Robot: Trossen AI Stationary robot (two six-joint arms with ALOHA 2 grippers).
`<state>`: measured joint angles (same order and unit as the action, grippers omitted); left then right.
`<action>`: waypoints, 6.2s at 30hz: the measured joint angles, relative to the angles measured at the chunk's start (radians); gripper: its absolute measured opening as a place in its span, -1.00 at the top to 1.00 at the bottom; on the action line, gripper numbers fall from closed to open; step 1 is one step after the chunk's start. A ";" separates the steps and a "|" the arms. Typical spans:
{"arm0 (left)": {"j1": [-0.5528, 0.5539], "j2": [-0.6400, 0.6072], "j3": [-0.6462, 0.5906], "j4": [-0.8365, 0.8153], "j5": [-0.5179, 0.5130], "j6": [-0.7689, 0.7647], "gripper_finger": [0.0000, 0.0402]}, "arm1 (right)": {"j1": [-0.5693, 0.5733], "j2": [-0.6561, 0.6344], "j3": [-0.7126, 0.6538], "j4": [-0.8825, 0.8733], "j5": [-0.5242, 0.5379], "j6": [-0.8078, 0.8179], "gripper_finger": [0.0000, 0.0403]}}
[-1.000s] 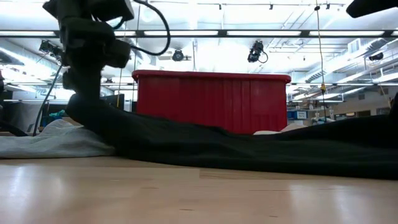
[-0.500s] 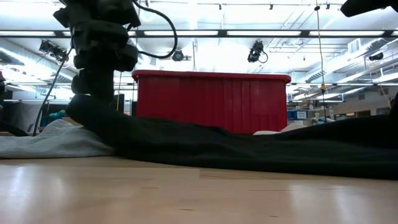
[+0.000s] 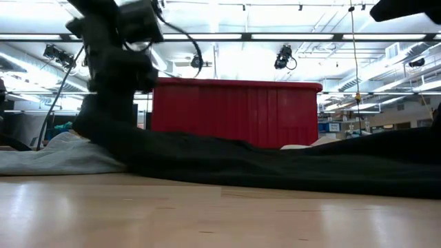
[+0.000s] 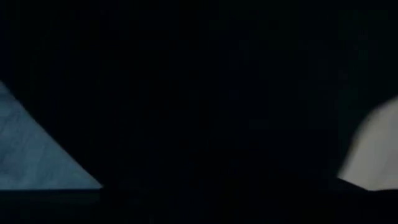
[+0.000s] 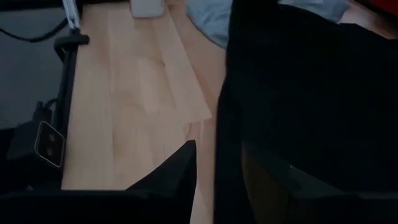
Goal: Fold Laundry from Bin
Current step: Fold the black shirt
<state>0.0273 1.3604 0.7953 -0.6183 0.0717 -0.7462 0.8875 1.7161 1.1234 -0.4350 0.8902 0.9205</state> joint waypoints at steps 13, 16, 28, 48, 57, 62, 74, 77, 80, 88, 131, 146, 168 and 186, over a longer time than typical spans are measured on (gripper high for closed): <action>-0.023 0.032 0.099 -0.023 0.022 0.202 0.51 | -0.006 0.000 -0.073 0.105 -0.059 -0.002 0.34; -0.062 0.013 0.145 -0.099 0.025 0.243 0.88 | -0.005 0.000 -0.067 0.110 -0.074 -0.004 0.34; -0.246 -0.113 0.239 -0.209 0.113 0.263 0.99 | -0.005 -0.001 -0.065 0.105 -0.126 -0.004 0.34; -0.574 -0.051 0.151 -0.365 -0.111 -0.009 0.26 | -0.002 -0.021 -0.064 -0.011 -0.278 0.109 0.34; -0.565 -0.079 0.291 -0.396 -0.118 -0.054 -0.10 | -0.054 -0.037 0.030 -0.463 -0.423 0.276 0.35; -0.586 -0.079 0.283 -0.214 -0.338 0.026 -0.06 | -0.013 0.089 0.159 -0.524 -0.464 0.154 0.35; -0.634 -0.078 0.245 -0.022 -0.569 0.182 -0.01 | 0.136 0.355 0.312 -0.699 -0.257 0.048 0.35; -0.641 -0.078 0.245 -0.024 -0.568 0.155 -0.01 | 0.120 0.413 0.383 -0.817 -0.256 0.057 0.35; -0.643 -0.078 0.245 -0.027 -0.567 0.152 -0.01 | 0.113 0.461 0.446 -0.931 -0.241 0.070 0.35; -0.643 -0.078 0.245 -0.038 -0.565 0.146 -0.01 | 0.125 0.526 0.461 -0.978 -0.255 0.108 0.31; -0.646 -0.083 0.245 0.053 -0.573 0.313 -0.01 | -0.155 -0.370 -0.049 -1.138 -0.502 0.306 0.97; -0.645 -0.083 0.245 0.053 -0.573 0.315 -0.01 | -0.462 -0.519 -0.330 -1.136 -0.562 0.231 0.96; -0.311 -0.028 0.245 -0.037 -0.486 0.394 -0.01 | -0.597 -0.558 -0.130 -0.939 -0.493 0.115 -0.22; 0.238 0.063 0.245 0.086 -0.188 0.973 -0.01 | -0.688 -0.437 -0.505 0.564 -0.328 -0.655 -0.09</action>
<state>0.2658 1.4235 1.0407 -0.5322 -0.1168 0.2265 0.1996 1.2795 0.6189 0.1292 0.5626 0.2658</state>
